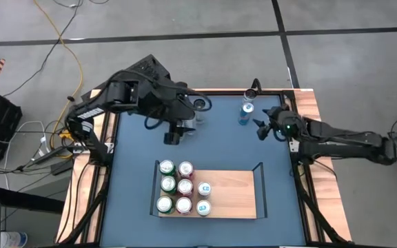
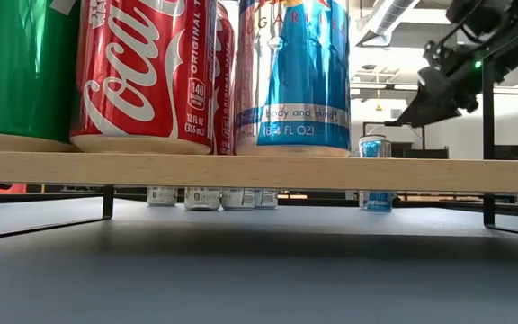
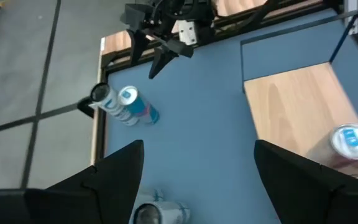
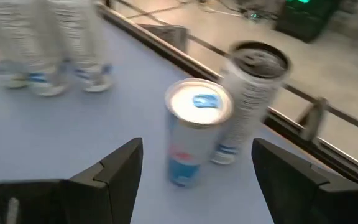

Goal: Place canned beverage on shelf
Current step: Put the blue soda can on the shelf aligned with the other blue soda cans

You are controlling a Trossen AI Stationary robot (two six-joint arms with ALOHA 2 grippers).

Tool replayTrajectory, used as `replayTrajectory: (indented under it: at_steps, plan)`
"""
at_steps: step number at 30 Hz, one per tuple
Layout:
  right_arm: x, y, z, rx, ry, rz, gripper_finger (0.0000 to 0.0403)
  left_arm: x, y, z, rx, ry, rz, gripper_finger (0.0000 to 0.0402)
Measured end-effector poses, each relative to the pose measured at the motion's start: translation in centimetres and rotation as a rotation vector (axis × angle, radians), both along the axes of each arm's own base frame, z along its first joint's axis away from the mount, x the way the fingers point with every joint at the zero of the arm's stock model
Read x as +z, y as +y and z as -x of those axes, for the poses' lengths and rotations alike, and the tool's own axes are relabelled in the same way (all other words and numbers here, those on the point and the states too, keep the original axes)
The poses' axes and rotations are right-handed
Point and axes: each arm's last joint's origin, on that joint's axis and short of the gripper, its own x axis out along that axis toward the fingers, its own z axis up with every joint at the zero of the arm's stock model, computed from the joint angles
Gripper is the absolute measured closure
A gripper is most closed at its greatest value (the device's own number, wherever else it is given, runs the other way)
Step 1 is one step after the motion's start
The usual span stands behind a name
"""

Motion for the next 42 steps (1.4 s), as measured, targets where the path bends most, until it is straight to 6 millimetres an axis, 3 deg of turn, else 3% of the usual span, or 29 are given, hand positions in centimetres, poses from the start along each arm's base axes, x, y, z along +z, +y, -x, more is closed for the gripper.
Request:
replayTrajectory:
  at_steps: [6, 14, 23, 42]
  plan:
    - [-1.0, -1.3, -0.4, -0.003, -0.061, -0.004, 0.0117, -0.1, 1.2, 0.1, -0.019, 0.015, -0.018, 0.011]
    - [-6.2, -1.9, 0.3, -0.001, -0.067, 0.02, 0.0117, 0.3, 3.0, 0.0, 0.052, -0.046, 0.058, 0.011]
    - [-8.9, -3.1, 1.7, 0.005, -0.132, 0.061, 0.0117, 0.5, 4.6, -0.4, 0.126, -0.107, 0.094, 0.011]
    - [-10.0, -5.1, 0.3, 0.103, -0.102, 0.041, 0.0117, 0.4, 5.9, -0.2, 0.181, -0.104, 0.111, 0.011]
